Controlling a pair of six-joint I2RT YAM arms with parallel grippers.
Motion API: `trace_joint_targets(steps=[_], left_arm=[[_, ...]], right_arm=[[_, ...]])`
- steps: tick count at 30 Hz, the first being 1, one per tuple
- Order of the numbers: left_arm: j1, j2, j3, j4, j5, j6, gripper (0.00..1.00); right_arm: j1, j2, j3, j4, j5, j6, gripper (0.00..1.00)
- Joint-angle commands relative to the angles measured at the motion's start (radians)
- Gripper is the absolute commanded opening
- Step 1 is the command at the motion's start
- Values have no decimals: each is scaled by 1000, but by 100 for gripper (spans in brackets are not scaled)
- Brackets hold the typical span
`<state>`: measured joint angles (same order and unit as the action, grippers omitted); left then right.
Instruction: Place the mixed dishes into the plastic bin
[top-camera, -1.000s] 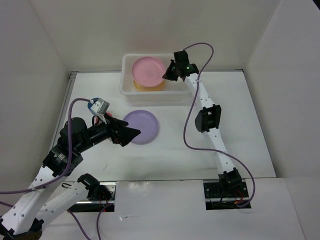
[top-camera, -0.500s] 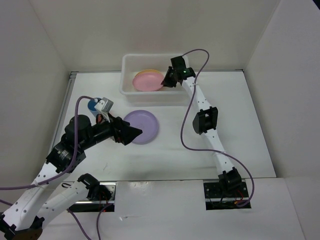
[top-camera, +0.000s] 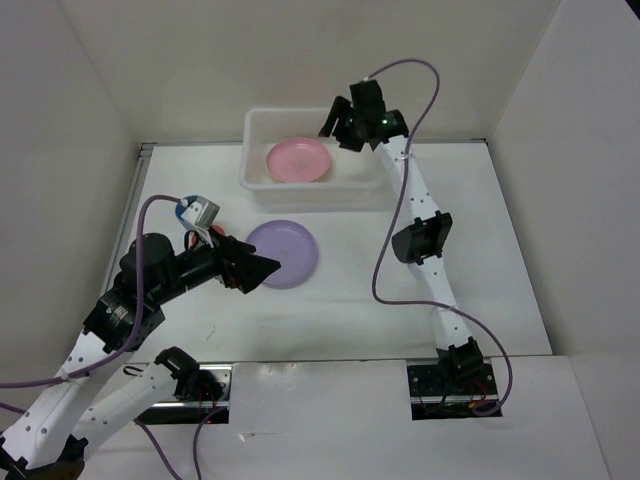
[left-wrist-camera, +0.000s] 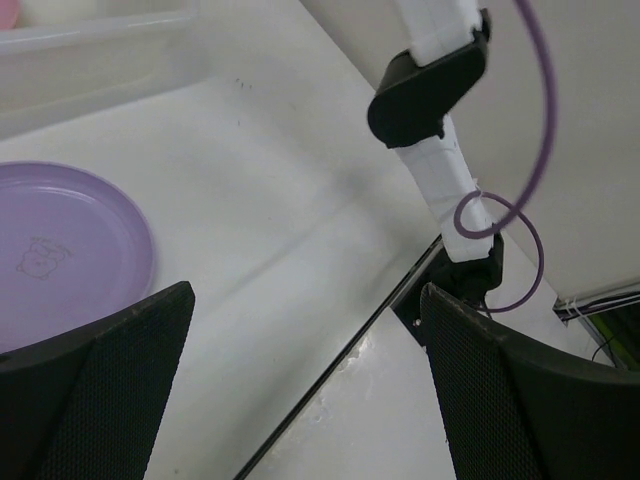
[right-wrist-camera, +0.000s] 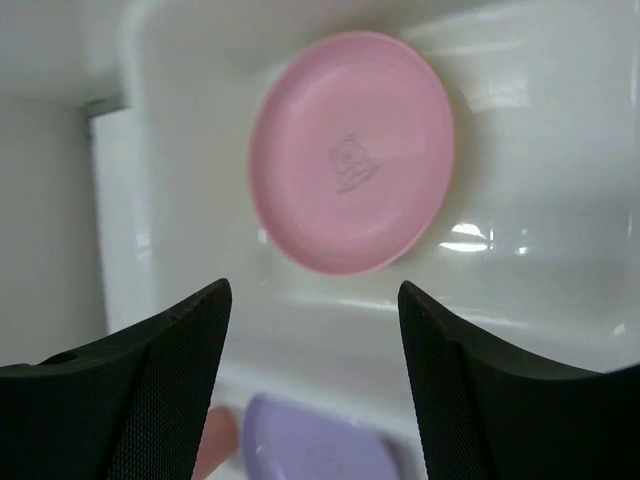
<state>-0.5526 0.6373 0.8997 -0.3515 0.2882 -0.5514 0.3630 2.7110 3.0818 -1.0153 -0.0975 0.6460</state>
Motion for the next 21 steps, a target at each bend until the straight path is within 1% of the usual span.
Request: trace_joint_targets(steps=[1,2,5,6,7,8,9,10,11,12,13,14,15,16,17,18,19,20,21], left_arm=[[5,-25,71,16,6,-11,100],[5,-34,71,16,6,-12,100],[14,-53,71,26,6,-24,100],[14,-53,71,26,6,-34,100],[14,-53,62,26,18,-35,100],[14,-63,62,26,19,-47,100],[14,-64,53,26,19,-47,100],[14,-73,42,26,19,-47,100],[14,-86,42,26,19,-57,100],[14,-87,33,16,19,-58,100],[14,-99,33,16,19,-58,100],[14,-109,22,16,19,-58,100],[14,-110,22,6,19,-58,100],[14,-119,22,6,19,-58,100],[14,-119,10,6,9,-58,100],[14,-119,-1,6,9,-58,100],[14,-119,-1,17,9,-58,100],[14,-110,-1,26,-1,-58,100],[14,-100,-1,26,-1,-58,100]], right_arm=[[43,-321,51,-112,84,-48,73],[44,-376,51,-144,93,-48,73],[57,-440,51,-270,84,-57,73],[77,-485,51,-288,111,-66,74],[124,-519,32,-289,131,-100,74],[151,-563,-45,-289,152,-91,74],[174,-629,-58,-289,201,-91,74],[219,-655,-69,-289,218,-91,74],[231,-689,-130,-289,219,-91,74],[231,-771,-176,-289,228,-74,75],[267,-815,-287,-289,248,-50,75],[295,-859,-351,-289,278,-37,75],[316,-954,-418,-289,321,-23,75],[356,-1003,-581,-267,338,9,75],[367,-1060,-692,-232,338,9,75],[367,-1203,-819,-174,309,26,75],[367,-1287,-1124,-87,279,26,76],[367,-1366,-1275,125,239,41,76],[341,-1505,-1417,230,181,53,78]])
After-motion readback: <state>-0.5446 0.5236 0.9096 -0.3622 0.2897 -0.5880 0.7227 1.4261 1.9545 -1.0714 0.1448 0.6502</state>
